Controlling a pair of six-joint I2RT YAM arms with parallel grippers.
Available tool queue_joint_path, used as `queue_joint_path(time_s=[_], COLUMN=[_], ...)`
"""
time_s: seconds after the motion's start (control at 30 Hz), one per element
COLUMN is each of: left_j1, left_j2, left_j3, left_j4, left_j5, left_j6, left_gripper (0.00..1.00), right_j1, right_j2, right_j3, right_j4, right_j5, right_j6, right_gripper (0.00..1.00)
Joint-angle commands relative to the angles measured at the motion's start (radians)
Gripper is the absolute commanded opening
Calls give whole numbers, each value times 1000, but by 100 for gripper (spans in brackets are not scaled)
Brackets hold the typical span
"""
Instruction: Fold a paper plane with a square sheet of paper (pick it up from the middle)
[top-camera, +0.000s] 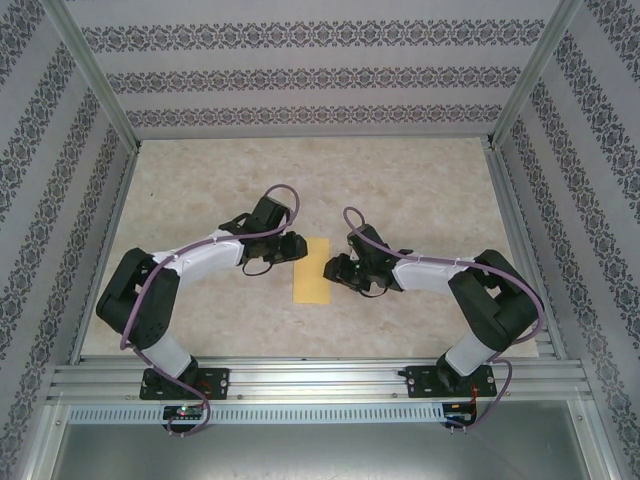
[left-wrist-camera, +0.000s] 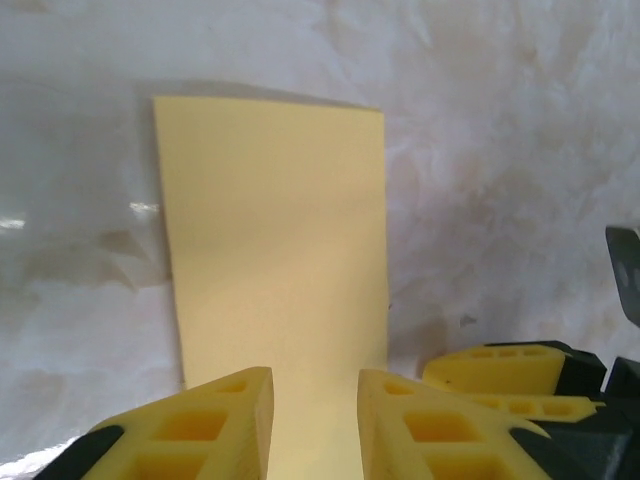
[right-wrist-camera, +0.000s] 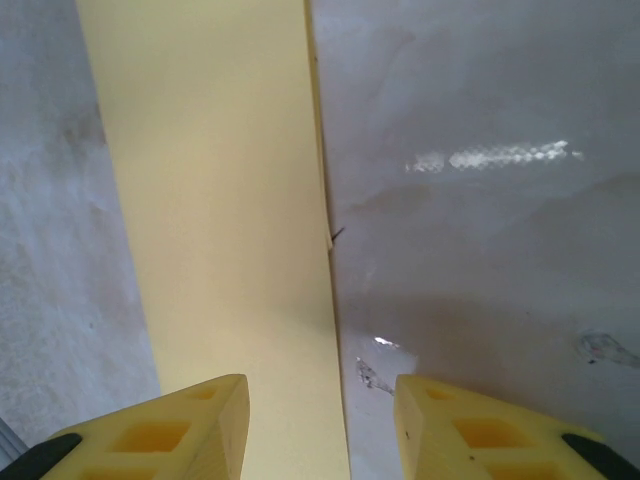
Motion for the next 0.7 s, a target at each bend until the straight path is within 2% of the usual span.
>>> queue_joint_path(time_s=[0.0, 0.67], left_j1=[-15, -17], left_j2=[43, 145], left_j3=[2, -23], left_j4=[16, 35], left_j5=[24, 25], left_j6=[8, 2], left_gripper=[26, 23], right_j1=[15, 59], right_j2=[-26, -24], right_j3=[-5, 9], right_j4=[34, 15], right_j5=[9, 33], right_j6=[18, 34], right_gripper=[43, 46])
